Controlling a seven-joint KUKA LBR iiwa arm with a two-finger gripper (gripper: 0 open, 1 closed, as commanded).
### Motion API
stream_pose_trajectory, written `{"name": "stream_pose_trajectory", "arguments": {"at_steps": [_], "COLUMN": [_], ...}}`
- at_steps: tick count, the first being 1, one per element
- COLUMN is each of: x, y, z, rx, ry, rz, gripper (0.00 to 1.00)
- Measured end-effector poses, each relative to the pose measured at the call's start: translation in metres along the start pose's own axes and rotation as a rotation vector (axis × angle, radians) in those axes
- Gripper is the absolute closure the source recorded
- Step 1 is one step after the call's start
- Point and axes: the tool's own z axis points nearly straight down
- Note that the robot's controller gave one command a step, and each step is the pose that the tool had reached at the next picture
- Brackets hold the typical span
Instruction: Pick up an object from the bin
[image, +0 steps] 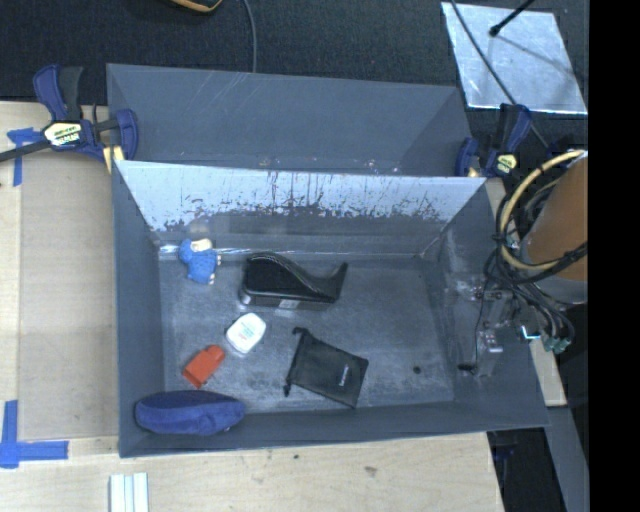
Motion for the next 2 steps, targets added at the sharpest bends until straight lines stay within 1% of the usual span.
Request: {"name": "stream_pose_trajectory", "arguments": {"at_steps": [1,2], "x": [0.013,-0.035], "y": [0.068,0.157], "z": [0.038,0.098], "rx": [-0.003,-0.001], "ry": [-0.002,-0.008], "rz": [-0.006,0.018], "gripper": [0.00,0.00]}}
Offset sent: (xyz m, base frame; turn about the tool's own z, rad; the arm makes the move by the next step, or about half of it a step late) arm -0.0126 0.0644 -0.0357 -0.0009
